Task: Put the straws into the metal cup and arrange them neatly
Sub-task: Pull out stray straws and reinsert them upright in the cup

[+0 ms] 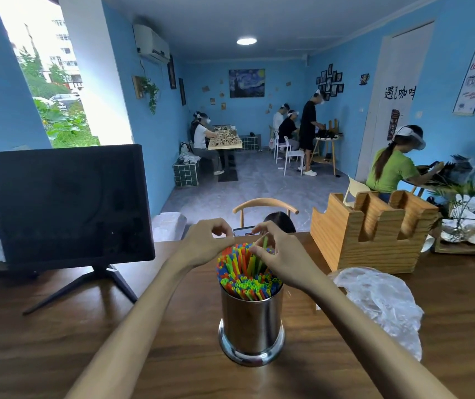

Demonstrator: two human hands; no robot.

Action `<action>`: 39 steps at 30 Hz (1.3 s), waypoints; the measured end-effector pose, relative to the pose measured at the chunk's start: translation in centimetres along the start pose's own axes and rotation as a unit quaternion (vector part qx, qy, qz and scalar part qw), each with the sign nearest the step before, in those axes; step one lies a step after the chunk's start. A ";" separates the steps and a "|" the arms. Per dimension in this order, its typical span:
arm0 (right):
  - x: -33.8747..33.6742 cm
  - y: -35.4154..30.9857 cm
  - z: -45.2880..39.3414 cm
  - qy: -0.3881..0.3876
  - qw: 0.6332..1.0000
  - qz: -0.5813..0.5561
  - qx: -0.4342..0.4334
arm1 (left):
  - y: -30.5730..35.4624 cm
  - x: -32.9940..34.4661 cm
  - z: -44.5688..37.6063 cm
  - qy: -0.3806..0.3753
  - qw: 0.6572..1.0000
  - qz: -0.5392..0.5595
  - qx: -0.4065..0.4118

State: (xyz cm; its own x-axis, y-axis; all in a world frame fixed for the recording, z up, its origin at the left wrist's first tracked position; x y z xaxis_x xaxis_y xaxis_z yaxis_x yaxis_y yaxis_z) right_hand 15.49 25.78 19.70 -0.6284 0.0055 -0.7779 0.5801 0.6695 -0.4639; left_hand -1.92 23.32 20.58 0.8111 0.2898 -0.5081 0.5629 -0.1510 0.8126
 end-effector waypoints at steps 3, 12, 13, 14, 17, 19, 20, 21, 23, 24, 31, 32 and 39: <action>-0.4 0.0 0.0 0.030 0.999 -0.036 0.002 | 2.3 -0.7 -0.3 0.022 0.998 0.043 0.050; -0.6 0.3 -0.2 0.021 0.998 -0.050 0.010 | 8.9 -4.5 1.3 0.148 0.949 0.188 0.204; -0.9 0.1 -0.3 0.014 0.996 -0.091 0.012 | 9.4 -5.1 1.8 0.175 0.936 0.213 0.221; -1.0 -0.2 -0.4 -0.001 0.991 -0.134 0.012 | 9.7 -5.6 2.1 0.201 0.922 0.237 0.231; -1.8 -1.1 -0.5 -0.029 0.975 -0.222 0.010 | 9.6 -6.5 2.9 0.257 0.893 0.288 0.230; -2.6 -0.7 -0.9 -0.032 0.964 -0.265 0.014 | 8.9 -7.0 3.2 0.282 0.879 0.318 0.215; -2.8 -0.3 -1.0 -0.042 0.956 -0.290 0.023 | 8.4 -7.2 3.2 0.291 0.873 0.335 0.202; -2.8 0.4 -1.1 -0.055 0.943 -0.326 0.039 | 7.7 -7.4 3.2 0.296 0.868 0.350 0.188; -3.2 1.6 -1.3 -0.066 0.885 -0.452 0.090 | 6.5 -7.3 3.0 0.291 0.869 0.367 0.159; -3.6 2.1 -1.4 -0.057 0.853 -0.506 0.110 | 5.9 -7.0 2.9 0.281 0.875 0.366 0.143; -8.3 2.8 -1.9 0.121 0.815 -0.559 0.097 | 4.2 -1.7 1.9 0.030 0.987 0.146 0.063; -8.8 2.5 -1.9 0.140 0.836 -0.524 0.082 | 4.0 -0.3 2.0 -0.026 0.991 0.117 0.052; -6.5 -0.1 -1.1 0.136 0.960 -0.243 -0.003 | 1.0 1.0 0.9 -0.010 0.999 0.020 0.036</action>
State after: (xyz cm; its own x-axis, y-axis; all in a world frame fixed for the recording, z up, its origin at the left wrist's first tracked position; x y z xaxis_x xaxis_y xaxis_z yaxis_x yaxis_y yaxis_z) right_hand 18.95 26.49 25.21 -0.9370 -0.1149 -0.3299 0.1817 0.6461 -0.7413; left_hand -0.40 22.60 20.65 0.8356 0.2634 -0.4820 0.5396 -0.2292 0.8101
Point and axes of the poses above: each hand's wrist, its own z-axis away from the middle knuckle, its own x-axis out of the palm, y = z × x, the point moved 9 cm from there along -z, towards the middle knuckle, and after that the axes turned 13 degrees about z, right-handed, at the moved point
